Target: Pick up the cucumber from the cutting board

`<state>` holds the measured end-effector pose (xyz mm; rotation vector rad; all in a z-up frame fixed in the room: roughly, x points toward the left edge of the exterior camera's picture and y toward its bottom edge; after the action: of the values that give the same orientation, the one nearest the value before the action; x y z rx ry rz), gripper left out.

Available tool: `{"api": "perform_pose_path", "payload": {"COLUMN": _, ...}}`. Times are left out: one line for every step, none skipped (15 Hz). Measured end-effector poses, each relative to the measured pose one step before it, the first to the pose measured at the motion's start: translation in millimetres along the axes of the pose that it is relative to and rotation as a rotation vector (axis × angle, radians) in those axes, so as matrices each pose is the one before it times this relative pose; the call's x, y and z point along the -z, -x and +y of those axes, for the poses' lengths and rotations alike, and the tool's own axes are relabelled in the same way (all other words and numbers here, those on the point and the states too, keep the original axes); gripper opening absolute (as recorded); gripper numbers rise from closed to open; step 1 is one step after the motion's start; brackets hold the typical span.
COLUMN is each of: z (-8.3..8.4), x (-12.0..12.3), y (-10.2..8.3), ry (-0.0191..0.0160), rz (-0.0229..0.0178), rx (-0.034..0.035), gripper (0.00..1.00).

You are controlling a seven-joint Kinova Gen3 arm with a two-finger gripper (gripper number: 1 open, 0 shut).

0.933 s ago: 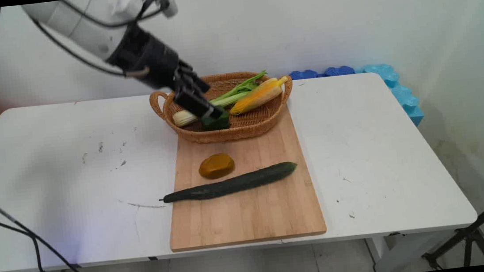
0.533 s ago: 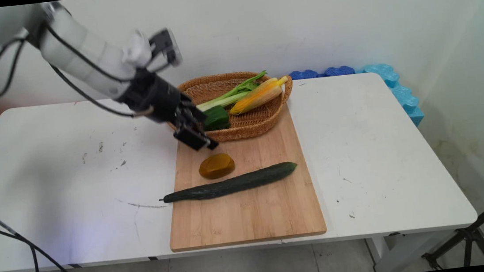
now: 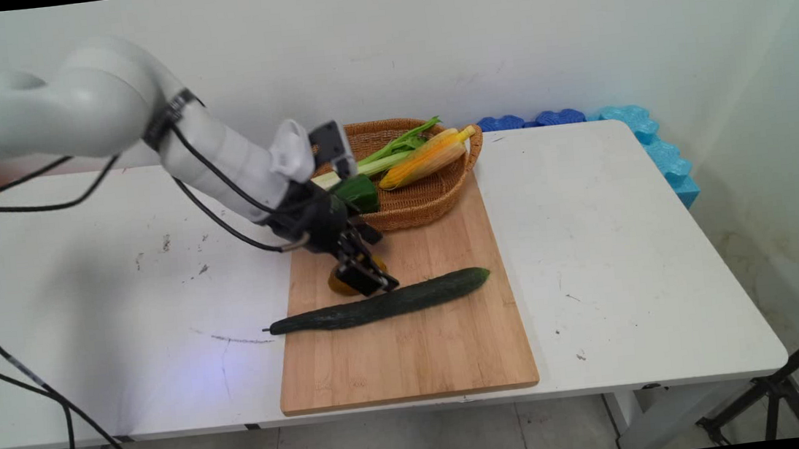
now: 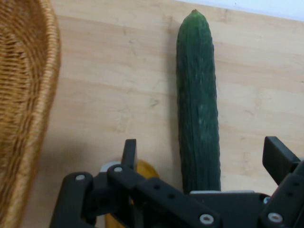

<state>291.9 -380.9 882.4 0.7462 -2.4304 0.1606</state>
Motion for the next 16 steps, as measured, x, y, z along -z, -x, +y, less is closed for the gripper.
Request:
{"api": "perform_pose_path", "payload": {"z": 0.61, "x": -5.72, "y": -0.14, "ry": -0.00021, "rz": -0.00270, "rx": -0.00249, "gripper": 1.00}}
{"api": "perform_pose_path", "payload": {"z": 0.78, "x": -8.11, "y": -0.40, "ry": -0.00019, "rz": -0.00263, "rx": -0.00323, "gripper": 1.00}}
{"api": "perform_pose_path", "payload": {"z": 0.82, "x": -8.70, "y": -0.57, "ry": 0.00030, "rz": -0.00252, "rx": -0.00328, "gripper": 1.00}}
{"api": "perform_pose_path", "payload": {"z": 0.74, "x": -8.10, "y": -0.75, "ry": 0.00026, "rz": -0.00266, "rx": -0.00288, "gripper": 1.00}}
{"api": "perform_pose_path", "payload": {"z": 0.62, "x": -6.17, "y": -0.32, "ry": 0.00007, "rz": -0.00189, "rx": -0.00107, "gripper": 1.00}}
{"api": "perform_pose_path", "payload": {"z": 0.64, "x": -6.90, "y": -0.66, "ry": 0.00043, "rz": -0.00191, "rx": -0.00096, "gripper": 1.00}}
{"api": "perform_pose_path", "payload": {"z": 0.89, "x": -6.13, "y": -0.79, "ry": 0.00109, "rz": -0.00119, "rx": -0.00100, "gripper": 1.00}}
{"api": "perform_pose_path", "payload": {"z": 0.70, "x": -4.83, "y": -0.64, "ry": 0.00101, "rz": -0.00095, "rx": -0.00079, "gripper": 1.00}}
{"api": "perform_pose_path", "payload": {"z": 0.97, "x": -5.24, "y": -0.53, "ry": 0.00169, "rz": -0.00170, "rx": -0.00063, "gripper": 1.00}}
{"api": "perform_pose_path", "payload": {"z": 0.80, "x": -4.40, "y": -0.24, "ry": 0.00122, "rz": -0.00203, "rx": -0.00019, "gripper": 1.00}}
{"api": "perform_pose_path", "payload": {"z": 0.61, "x": -4.06, "y": -0.26, "ry": 0.00110, "rz": -0.00211, "rx": -0.00031, "gripper": 1.00}}
{"api": "perform_pose_path", "payload": {"z": 0.44, "x": -3.04, "y": -0.16, "ry": 0.00078, "rz": -0.00155, "rx": -0.00019, "gripper": 1.00}}
{"api": "perform_pose_path", "payload": {"z": 0.35, "x": -3.12, "y": 0.00, "ry": 0.00047, "rz": -0.00182, "rx": 0.00019, "gripper": 1.00}}
{"api": "perform_pose_path", "payload": {"z": 0.13, "x": -2.49, "y": -0.12, "ry": 0.00024, "rz": -0.00162, "rx": -0.00010, "gripper": 1.00}}
{"api": "perform_pose_path", "payload": {"z": -0.14, "x": -2.42, "y": -0.15, "ry": -0.00050, "rz": -0.00150, "rx": 0.00009, "gripper": 1.00}}
{"api": "perform_pose_path", "payload": {"z": -0.26, "x": -1.81, "y": -0.09, "ry": -0.00117, "rz": -0.00073, "rx": 0.00012, "gripper": 0.00}}
